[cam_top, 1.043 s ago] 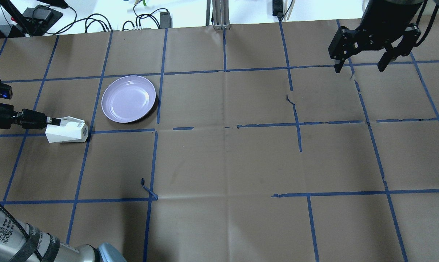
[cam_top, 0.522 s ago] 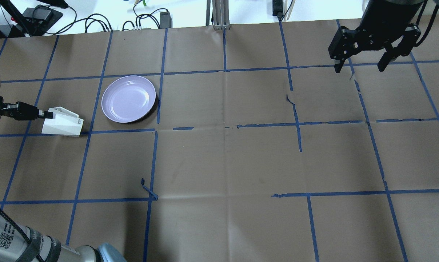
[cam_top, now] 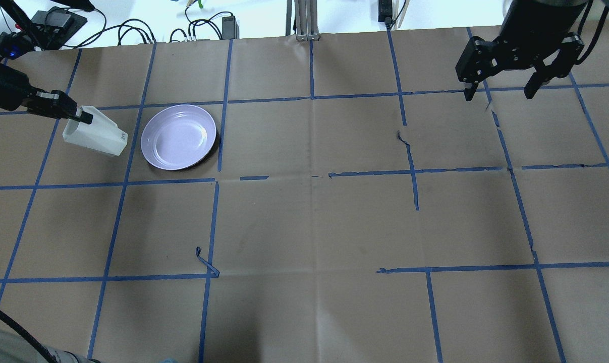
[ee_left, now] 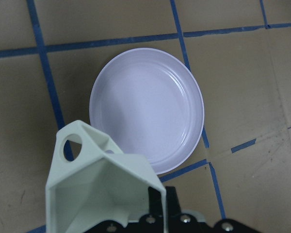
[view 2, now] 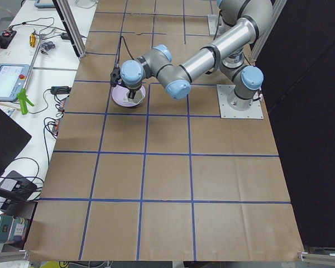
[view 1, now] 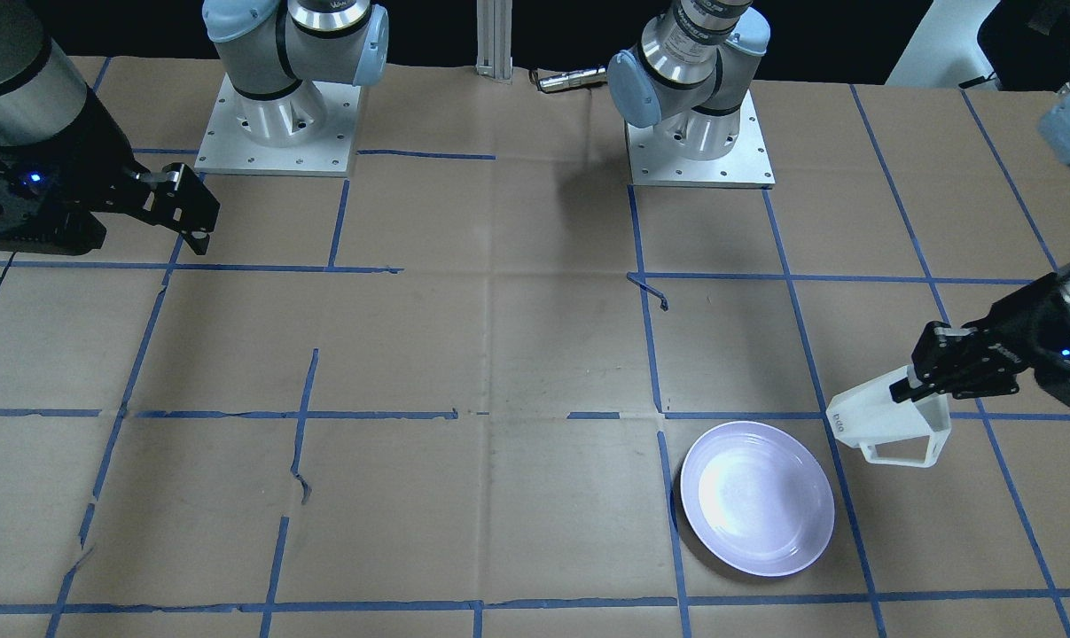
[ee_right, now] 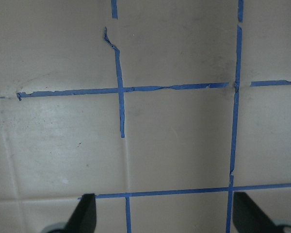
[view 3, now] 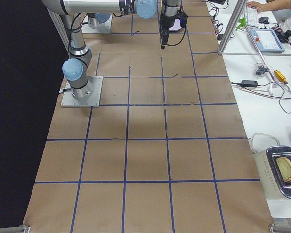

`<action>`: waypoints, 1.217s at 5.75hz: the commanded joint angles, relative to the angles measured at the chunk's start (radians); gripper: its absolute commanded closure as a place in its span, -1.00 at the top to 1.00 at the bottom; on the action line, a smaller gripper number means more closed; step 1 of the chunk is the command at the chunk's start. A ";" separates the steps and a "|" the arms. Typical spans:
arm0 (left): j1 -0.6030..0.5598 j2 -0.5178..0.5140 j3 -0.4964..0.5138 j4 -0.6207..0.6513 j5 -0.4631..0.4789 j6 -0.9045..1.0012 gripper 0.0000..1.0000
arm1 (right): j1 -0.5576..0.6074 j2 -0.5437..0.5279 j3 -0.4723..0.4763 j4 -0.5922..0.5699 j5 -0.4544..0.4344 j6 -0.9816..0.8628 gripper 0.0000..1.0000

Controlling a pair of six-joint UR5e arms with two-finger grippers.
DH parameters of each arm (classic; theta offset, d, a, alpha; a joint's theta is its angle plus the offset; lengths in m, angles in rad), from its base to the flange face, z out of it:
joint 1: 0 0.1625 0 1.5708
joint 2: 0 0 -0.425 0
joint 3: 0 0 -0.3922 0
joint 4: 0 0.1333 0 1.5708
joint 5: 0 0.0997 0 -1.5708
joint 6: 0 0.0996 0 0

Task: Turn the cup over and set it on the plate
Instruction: 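Lift the mug with the left gripper, tilting it upright toward the plate, then lower the upright mug onto the lavender plate with the left gripper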

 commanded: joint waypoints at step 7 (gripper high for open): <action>-0.413 -0.073 -0.198 0.569 0.422 -0.125 -1.00 | 0.000 0.000 0.000 0.000 0.000 0.000 1.00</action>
